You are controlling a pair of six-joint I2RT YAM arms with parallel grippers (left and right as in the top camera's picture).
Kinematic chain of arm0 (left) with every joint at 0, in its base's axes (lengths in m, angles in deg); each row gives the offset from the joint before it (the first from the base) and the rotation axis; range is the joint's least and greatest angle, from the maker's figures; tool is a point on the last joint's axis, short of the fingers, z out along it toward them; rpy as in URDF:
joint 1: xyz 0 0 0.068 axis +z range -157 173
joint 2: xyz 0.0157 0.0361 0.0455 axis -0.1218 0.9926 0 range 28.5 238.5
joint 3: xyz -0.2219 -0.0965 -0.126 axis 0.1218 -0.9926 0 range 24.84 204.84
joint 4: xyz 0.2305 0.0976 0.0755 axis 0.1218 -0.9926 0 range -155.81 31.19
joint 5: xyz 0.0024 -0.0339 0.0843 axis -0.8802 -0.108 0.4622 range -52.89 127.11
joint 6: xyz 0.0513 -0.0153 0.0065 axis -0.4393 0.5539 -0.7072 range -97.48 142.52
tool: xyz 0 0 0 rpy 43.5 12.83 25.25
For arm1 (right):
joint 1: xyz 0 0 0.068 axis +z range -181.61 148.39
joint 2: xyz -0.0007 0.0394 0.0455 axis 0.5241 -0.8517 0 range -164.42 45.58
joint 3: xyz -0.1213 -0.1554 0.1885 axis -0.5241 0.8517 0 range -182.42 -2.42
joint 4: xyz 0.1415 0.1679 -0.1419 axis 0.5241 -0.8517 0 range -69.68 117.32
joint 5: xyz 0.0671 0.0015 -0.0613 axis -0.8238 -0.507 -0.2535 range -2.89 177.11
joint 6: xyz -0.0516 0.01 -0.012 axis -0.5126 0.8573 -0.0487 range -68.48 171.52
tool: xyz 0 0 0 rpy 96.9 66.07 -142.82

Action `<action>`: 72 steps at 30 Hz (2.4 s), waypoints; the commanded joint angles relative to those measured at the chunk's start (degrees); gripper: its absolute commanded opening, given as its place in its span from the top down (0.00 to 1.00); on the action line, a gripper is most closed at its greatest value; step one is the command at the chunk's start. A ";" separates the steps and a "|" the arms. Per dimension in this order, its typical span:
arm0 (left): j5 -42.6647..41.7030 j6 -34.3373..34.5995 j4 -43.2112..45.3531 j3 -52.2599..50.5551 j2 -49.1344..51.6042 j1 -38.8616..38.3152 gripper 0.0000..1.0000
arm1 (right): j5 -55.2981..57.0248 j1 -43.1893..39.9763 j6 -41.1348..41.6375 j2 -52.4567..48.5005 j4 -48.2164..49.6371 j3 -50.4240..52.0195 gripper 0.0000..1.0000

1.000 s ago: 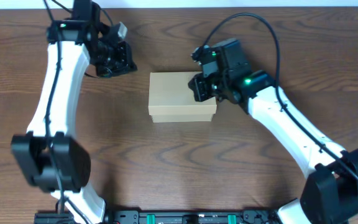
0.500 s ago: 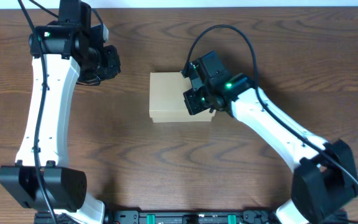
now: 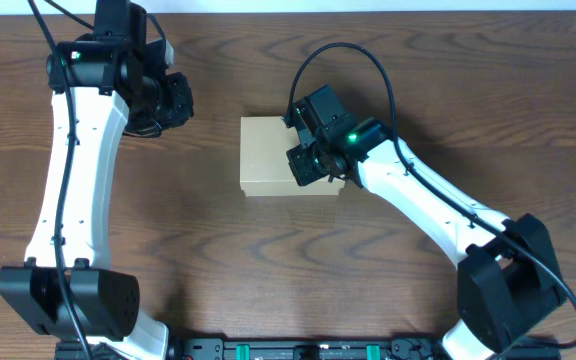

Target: Pack container

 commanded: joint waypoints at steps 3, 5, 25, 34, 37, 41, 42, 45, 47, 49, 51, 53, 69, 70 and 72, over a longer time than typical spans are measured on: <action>0.98 -1.73 -0.02 -0.28 -3.02 0.13 0.94 | 1.53 0.59 -1.20 2.84 -3.13 -1.25 0.99; 1.01 -2.82 -0.04 -0.28 -4.85 0.13 0.94 | 1.05 0.42 -4.52 5.70 -4.44 -1.86 0.76; 2.99 -2.80 -12.31 -0.46 -36.94 0.09 0.05 | 1.38 -3.65 -16.81 53.05 -25.16 4.63 0.01; 6.14 -2.78 -13.07 -10.03 -59.30 0.09 0.05 | -0.17 -3.65 -13.73 70.38 -25.79 13.44 0.01; 5.84 -2.80 -11.69 -16.48 -66.90 0.09 0.05 | -0.11 -3.65 -13.75 75.01 -25.77 13.94 0.01; 5.33 -2.73 -7.61 -25.92 -77.24 0.09 0.05 | 0.11 -3.65 -13.75 77.79 -25.77 13.94 0.01; 5.31 -2.49 -6.29 -28.09 -79.21 0.09 0.05 | 0.07 -3.65 -13.75 77.77 -25.75 13.94 0.01; 5.31 -0.26 -1.90 -35.87 -84.94 0.09 0.05 | 0.09 -3.65 -13.75 77.72 -25.79 13.97 0.01; 5.31 1.29 0.63 -40.63 -87.17 0.09 0.05 | 0.09 -3.65 -13.75 77.72 -25.79 13.97 0.01; 5.27 2.01 3.15 -44.89 -88.11 0.09 0.05 | 0.09 -3.65 -13.75 77.72 -25.79 13.97 0.01; 4.85 1.99 6.45 -49.05 -88.17 0.09 0.05 | 0.09 -3.65 -13.75 77.72 -25.79 13.97 0.01; 2.99 1.99 11.52 -53.55 -88.15 0.09 0.05 | 0.09 -3.65 -13.77 77.72 -25.79 13.97 0.01; 18.03 -2.19 29.59 -70.66 -88.06 0.09 0.05 | 0.09 -3.65 -13.77 77.72 -25.79 13.97 0.01; 19.08 -2.97 29.59 -71.21 -88.06 0.09 0.05 | 0.09 -3.65 -13.75 77.72 -25.79 13.97 0.01; 19.91 -5.62 29.68 -72.83 -88.06 0.09 0.05 | 0.09 -3.65 -13.75 77.72 -25.79 13.97 0.01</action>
